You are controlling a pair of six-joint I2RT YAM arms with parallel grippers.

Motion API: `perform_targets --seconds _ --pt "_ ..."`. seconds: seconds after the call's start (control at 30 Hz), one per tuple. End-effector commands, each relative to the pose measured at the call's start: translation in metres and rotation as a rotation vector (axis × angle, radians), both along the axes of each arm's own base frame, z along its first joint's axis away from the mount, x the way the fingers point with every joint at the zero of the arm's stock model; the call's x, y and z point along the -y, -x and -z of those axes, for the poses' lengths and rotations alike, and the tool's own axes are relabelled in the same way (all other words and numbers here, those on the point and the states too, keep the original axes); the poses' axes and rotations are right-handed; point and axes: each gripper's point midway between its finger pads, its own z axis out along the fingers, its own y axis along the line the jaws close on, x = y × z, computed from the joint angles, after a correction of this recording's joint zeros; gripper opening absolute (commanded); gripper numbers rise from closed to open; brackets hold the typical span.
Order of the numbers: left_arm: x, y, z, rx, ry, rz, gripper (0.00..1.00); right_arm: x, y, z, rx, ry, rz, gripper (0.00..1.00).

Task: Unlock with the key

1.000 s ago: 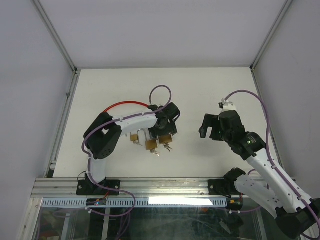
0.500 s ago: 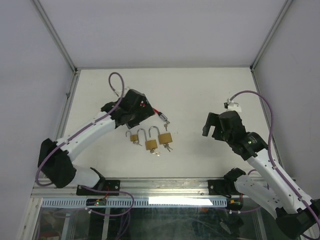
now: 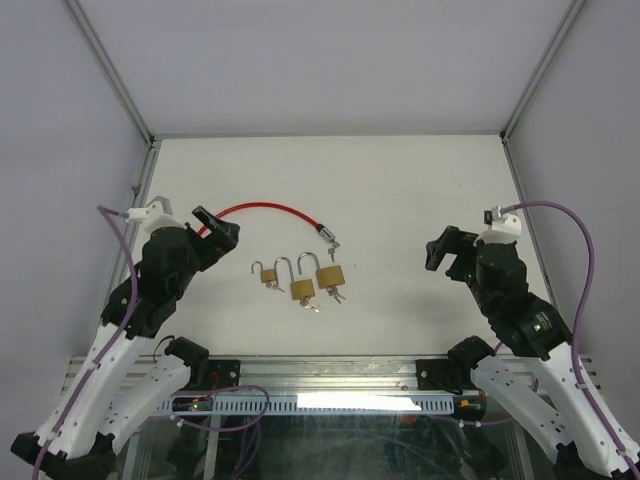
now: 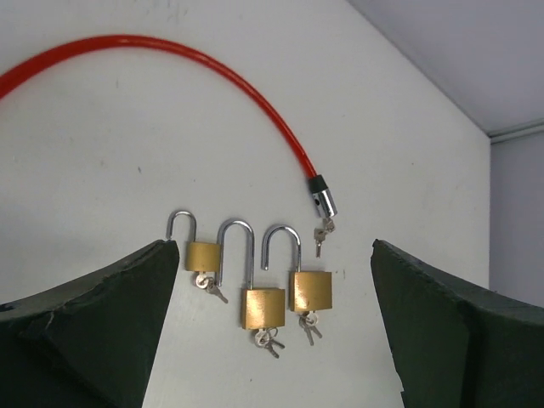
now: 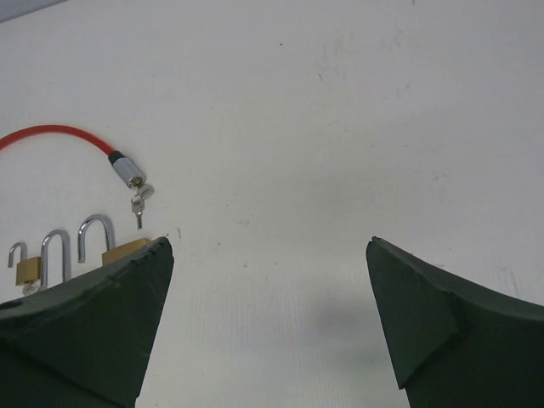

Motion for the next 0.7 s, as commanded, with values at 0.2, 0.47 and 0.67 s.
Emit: perform_targets --seconds 0.2,0.47,0.67 --pt "-0.057 0.039 -0.063 0.380 -0.096 -0.099 0.99 0.014 -0.004 -0.022 0.087 0.018 0.062 1.00" --pt "-0.057 0.040 -0.051 0.372 -0.073 -0.108 0.99 0.003 -0.008 -0.023 0.103 0.004 0.010 1.00" --pt "-0.054 0.038 -0.048 0.363 -0.071 -0.097 0.99 0.001 -0.009 -0.025 0.114 -0.006 -0.003 1.00"
